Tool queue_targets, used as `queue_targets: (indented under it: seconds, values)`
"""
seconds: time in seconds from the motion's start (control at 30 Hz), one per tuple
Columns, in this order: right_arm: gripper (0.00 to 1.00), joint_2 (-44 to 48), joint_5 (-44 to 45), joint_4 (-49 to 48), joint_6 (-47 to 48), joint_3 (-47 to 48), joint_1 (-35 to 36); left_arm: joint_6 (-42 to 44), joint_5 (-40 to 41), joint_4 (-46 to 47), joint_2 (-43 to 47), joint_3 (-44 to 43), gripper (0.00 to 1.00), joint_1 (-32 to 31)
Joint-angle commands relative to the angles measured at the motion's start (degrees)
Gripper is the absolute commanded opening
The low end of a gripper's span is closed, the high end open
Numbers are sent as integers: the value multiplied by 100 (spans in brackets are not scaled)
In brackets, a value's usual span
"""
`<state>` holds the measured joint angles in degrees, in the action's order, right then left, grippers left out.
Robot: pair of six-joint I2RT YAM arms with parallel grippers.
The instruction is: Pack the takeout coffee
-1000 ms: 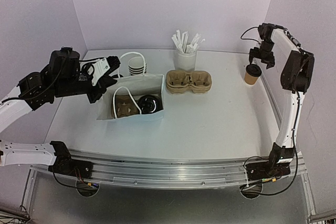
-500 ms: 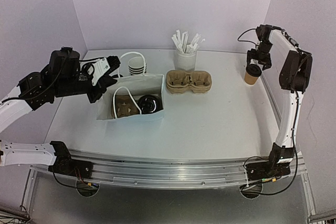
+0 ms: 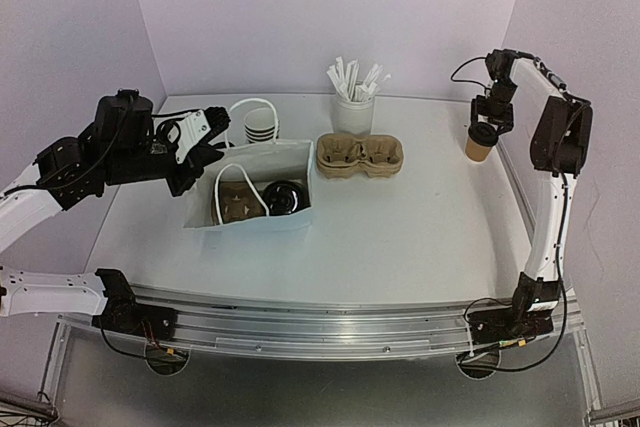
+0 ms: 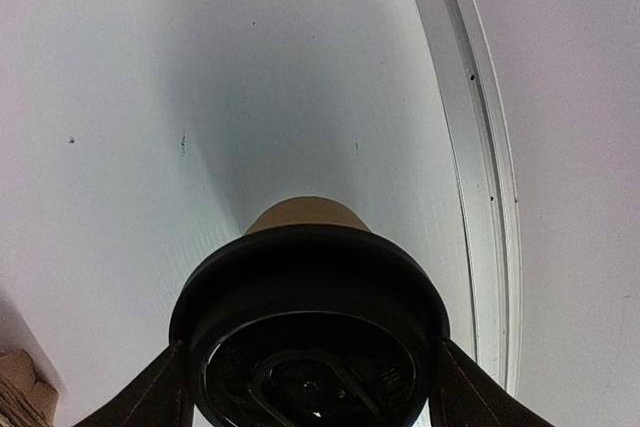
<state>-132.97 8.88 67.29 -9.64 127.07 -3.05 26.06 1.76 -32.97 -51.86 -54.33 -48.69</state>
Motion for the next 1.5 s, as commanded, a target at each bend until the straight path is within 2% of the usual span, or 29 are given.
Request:
queue_targets:
  seconds: [0.0, 0.13, 0.43, 0.8, 1.2, 1.47]
  values:
    - [72, 25, 170, 145, 203, -26, 15, 74, 44, 116, -49, -252, 0, 19]
    - [67, 29, 45, 148, 144, -88, 15, 85, 27, 179, -61, -236, 0, 21]
    - [41, 322, -118, 171, -55, -96, 21, 123, 75, 212, -31, -216, 0, 18]
    - [34, 1383, 86, 512, -153, -372, 354, 324, 70, 418, -160, -184, 0, 19]
    - [29, 2713, 39, 1644, -782, 212, 2275, 259, 147, 539, -108, -183, 0, 17]
    - [24, 3598, -128, 1674, -1390, 328, 4188, 374, 705, 874, 50, -89, 0, -23]
